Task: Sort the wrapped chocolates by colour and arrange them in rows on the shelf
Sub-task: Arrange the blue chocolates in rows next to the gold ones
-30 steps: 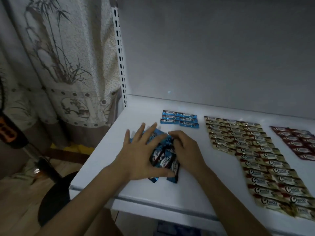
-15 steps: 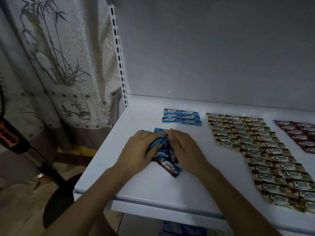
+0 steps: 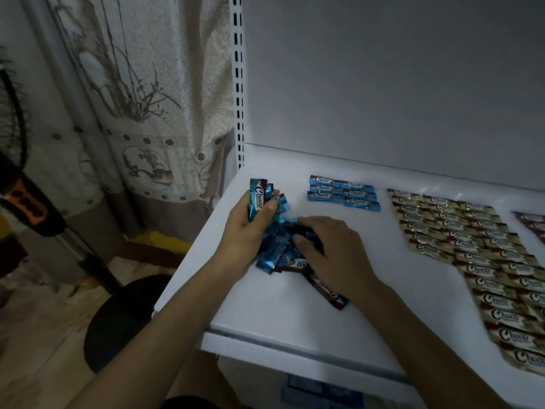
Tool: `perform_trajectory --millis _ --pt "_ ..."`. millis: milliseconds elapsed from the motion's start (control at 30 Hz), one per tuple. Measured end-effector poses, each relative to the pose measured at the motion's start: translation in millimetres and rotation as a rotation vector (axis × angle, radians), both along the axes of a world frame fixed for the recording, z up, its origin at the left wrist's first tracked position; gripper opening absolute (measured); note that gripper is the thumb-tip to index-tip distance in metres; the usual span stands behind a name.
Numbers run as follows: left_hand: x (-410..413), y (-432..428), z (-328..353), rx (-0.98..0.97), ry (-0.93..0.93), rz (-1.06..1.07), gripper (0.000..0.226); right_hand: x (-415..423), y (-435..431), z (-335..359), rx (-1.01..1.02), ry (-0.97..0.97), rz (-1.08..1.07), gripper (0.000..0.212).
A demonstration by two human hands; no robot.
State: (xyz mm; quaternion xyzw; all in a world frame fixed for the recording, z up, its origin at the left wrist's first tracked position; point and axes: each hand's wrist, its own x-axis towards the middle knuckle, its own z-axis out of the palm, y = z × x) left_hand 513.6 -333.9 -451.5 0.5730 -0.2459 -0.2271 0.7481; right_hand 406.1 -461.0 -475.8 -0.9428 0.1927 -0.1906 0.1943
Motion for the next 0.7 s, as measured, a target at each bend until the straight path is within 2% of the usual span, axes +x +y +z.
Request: perform_trajectory --millis 100,167,300,433,567,700 --pt "3.2 -1.9 4.1 -0.022 0.104 -0.016 0.015 -2.2 0.3 0.6 0.01 -0.017 0.026 0.053" --pt "2.1 -4.4 3.8 -0.007 0.085 -0.016 0.016 -1.7 -0.5 1.5 0.018 -0.033 0.031 0.054" --pt "1.1 -5.0 0.8 0.006 0.063 -0.009 0.015 -3.1 -0.2 0.1 0.039 -0.111 0.038 0.041" --pt "1.0 -4.0 0.2 -0.023 0.033 -0.006 0.018 -4.6 1.4 1.1 0.028 -0.092 0.045 0.048" --pt "-0.5 -0.3 0.3 -0.067 0.057 -0.019 0.023 -6.2 2.1 0.5 0.016 -0.129 0.004 0.035" --pt "-0.3 3.5 0.1 -0.095 0.07 -0.008 0.03 -4.9 1.3 5.2 0.065 -0.173 0.005 0.049"
